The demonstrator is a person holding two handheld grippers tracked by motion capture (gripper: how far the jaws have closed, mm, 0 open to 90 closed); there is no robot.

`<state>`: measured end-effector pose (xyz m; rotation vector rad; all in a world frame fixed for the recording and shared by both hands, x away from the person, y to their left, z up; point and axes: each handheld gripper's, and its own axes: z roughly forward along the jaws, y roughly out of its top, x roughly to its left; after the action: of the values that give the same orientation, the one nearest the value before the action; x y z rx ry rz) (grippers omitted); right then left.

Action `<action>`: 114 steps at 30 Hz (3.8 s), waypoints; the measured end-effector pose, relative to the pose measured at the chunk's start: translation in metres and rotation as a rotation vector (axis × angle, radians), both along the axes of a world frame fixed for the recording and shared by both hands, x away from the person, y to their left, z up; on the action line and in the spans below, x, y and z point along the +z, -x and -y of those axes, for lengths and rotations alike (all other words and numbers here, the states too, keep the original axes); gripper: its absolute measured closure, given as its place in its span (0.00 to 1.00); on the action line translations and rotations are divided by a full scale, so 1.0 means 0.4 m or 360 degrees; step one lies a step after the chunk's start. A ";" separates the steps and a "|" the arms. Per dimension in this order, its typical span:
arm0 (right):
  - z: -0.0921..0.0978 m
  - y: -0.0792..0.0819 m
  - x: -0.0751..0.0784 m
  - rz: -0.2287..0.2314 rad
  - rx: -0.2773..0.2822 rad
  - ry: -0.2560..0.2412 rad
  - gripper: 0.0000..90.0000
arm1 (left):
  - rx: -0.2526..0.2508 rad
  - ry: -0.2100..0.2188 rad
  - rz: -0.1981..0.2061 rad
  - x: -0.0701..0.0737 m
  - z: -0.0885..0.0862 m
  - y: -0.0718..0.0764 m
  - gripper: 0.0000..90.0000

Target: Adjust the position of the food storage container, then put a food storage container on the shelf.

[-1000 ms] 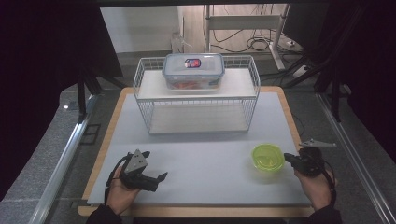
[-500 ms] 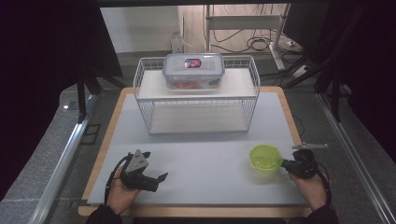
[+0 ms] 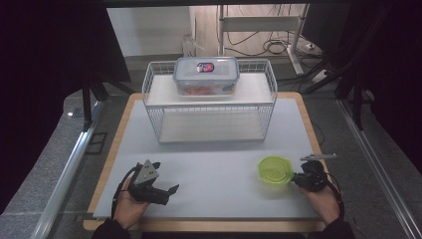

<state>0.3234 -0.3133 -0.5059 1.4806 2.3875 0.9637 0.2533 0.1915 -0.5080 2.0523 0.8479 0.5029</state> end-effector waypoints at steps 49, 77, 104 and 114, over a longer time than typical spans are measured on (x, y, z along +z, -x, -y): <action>-0.363 -0.025 -0.040 -0.0084 0.0503 -0.0097 0.99 | -0.0023 -0.0047 -0.0064 -0.014 0.001 0.012 0.02; -0.257 -0.022 0.022 0.0289 0.0424 0.0029 0.40 | -0.0052 -0.0087 -0.0109 -0.024 0.000 0.033 0.02; -0.248 0.003 0.069 0.0341 0.0382 0.0002 0.05 | -0.0063 -0.0091 -0.0142 -0.030 0.000 0.035 0.02; -0.280 -0.001 0.093 0.0242 0.0468 -0.0141 0.33 | -0.0065 -0.0089 -0.0144 -0.031 0.001 0.035 0.02</action>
<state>0.3237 -0.2012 -0.4688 1.0544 2.5217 1.2112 0.2393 0.1911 -0.5203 2.1532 0.8517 0.4180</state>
